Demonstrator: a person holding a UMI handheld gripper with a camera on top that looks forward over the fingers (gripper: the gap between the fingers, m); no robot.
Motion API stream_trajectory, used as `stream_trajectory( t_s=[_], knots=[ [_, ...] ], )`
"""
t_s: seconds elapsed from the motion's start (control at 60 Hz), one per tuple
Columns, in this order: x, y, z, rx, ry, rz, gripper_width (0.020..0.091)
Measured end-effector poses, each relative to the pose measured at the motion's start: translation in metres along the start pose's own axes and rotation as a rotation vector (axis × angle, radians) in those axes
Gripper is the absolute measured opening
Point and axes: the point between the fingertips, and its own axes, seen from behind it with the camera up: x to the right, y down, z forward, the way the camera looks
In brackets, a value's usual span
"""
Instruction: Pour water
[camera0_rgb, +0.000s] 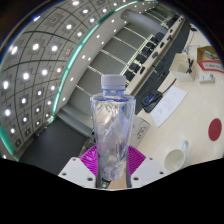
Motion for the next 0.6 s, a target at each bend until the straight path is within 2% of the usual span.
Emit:
stream_trajectory(
  t_s=[0.133, 0.233, 0.35, 0.433, 0.6],
  knots=[
    [0.021, -0.065, -0.035, 0.069, 0.092, -0.316, 0.0346],
    [0.059, -0.106, -0.056, 0.118, 0.19, -0.506, 0.0345],
    [0.115, -0.139, -0.077, 0.141, 0.313, -0.663, 0.0344],
    [0.169, -0.146, -0.083, 0.123, 0.387, -0.768, 0.0344],
    [0.243, -0.128, -0.09, 0.052, 0.486, -0.901, 0.0345]
  ],
)
